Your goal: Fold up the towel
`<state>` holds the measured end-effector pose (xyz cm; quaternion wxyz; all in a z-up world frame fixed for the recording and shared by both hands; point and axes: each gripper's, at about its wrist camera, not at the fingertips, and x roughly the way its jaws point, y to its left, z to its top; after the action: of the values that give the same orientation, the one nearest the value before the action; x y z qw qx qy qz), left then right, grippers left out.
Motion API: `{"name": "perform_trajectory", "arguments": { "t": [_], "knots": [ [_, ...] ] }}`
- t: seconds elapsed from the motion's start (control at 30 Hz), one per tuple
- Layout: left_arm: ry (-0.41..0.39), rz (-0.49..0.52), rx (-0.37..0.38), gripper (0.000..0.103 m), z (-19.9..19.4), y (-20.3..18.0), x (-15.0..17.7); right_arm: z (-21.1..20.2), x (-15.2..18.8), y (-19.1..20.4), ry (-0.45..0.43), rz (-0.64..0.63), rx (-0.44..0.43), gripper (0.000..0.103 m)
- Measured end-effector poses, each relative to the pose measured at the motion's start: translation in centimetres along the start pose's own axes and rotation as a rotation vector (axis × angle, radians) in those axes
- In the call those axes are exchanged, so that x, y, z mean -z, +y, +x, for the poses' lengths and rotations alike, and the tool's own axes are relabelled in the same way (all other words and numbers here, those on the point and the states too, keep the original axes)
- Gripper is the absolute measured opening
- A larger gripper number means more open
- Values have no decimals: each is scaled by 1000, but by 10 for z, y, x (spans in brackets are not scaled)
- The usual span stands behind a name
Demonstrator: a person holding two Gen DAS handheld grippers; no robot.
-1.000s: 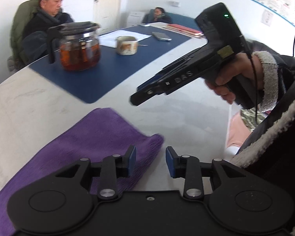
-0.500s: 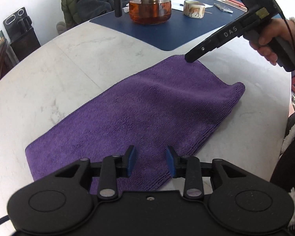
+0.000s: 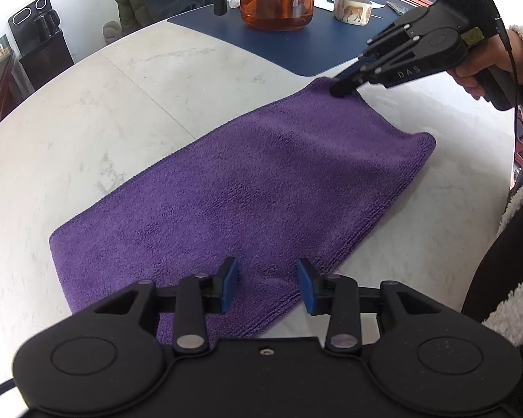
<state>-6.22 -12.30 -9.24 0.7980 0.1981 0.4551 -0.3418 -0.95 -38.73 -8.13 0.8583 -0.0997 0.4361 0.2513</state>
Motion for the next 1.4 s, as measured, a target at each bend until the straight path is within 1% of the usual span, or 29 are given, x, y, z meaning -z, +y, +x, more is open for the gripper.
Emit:
{"name": "perform_trajectory", "arguments": {
  "t": [0.13,0.3,0.37,0.4,0.43,0.47,0.53,0.6,0.67,0.73,0.77,0.83,0.87,0.93,1.0,1.03,1.13,1.2,1.23,1.3,1.33,1.4],
  "knots": [
    [1,1,5,35,-2,1,2,-3,-8,-2,-34,-22,29,6],
    [-5,-6,3,36,-5,3,7,8,-10,-6,-19,-14,17,6],
    [-9,-14,-1,36,-5,2,7,9,-9,-8,-16,7,19,7],
    [-11,-15,-3,36,-4,1,7,9,-8,-9,-13,18,16,10],
    [-13,-16,-5,36,-3,-1,5,7,-7,-11,-10,37,19,15],
    [-14,-17,-8,36,-3,-1,5,6,-6,-13,-7,48,24,23],
    [-14,-16,-10,36,-2,-2,5,1,-3,-17,-6,74,41,27],
    [-19,-15,-18,36,-4,-2,4,-10,0,-24,-22,125,52,28],
    [-35,-20,-36,36,-7,0,3,-20,-1,-29,-61,181,39,28],
    [-57,-37,-74,36,-8,6,1,-29,-2,-28,-109,241,-31,28],
    [-59,-46,-92,36,-8,9,0,-28,-2,-23,-107,241,-63,28],
    [-62,-72,-128,36,-6,14,0,-22,-2,-10,-89,229,-124,28],
    [-59,-92,-142,36,-4,18,1,-19,-3,-6,-83,218,-137,28],
    [-50,-130,-172,36,0,25,5,-14,2,13,-51,153,-170,28],
    [-62,-171,-171,36,-1,30,12,-12,11,28,-16,95,-188,28],
    [-70,-188,-165,37,-3,32,15,-11,17,36,9,47,-183,28],
    [-82,-225,-160,37,-7,38,20,-17,40,69,8,-219,-96,31],
    [-88,-216,-188,37,-13,39,18,-23,45,80,-6,-291,-67,31],
    [-95,-208,-197,37,-16,39,17,-24,44,81,0,-282,-65,31],
    [-128,-208,-193,37,-20,42,9,-24,37,78,11,-252,-70,32],
    [-142,-216,-186,37,-19,44,4,-25,34,77,0,-242,-68,32],
    [-158,-199,-180,37,-12,42,-12,-27,26,75,-30,-209,-72,35]
  ]
}}
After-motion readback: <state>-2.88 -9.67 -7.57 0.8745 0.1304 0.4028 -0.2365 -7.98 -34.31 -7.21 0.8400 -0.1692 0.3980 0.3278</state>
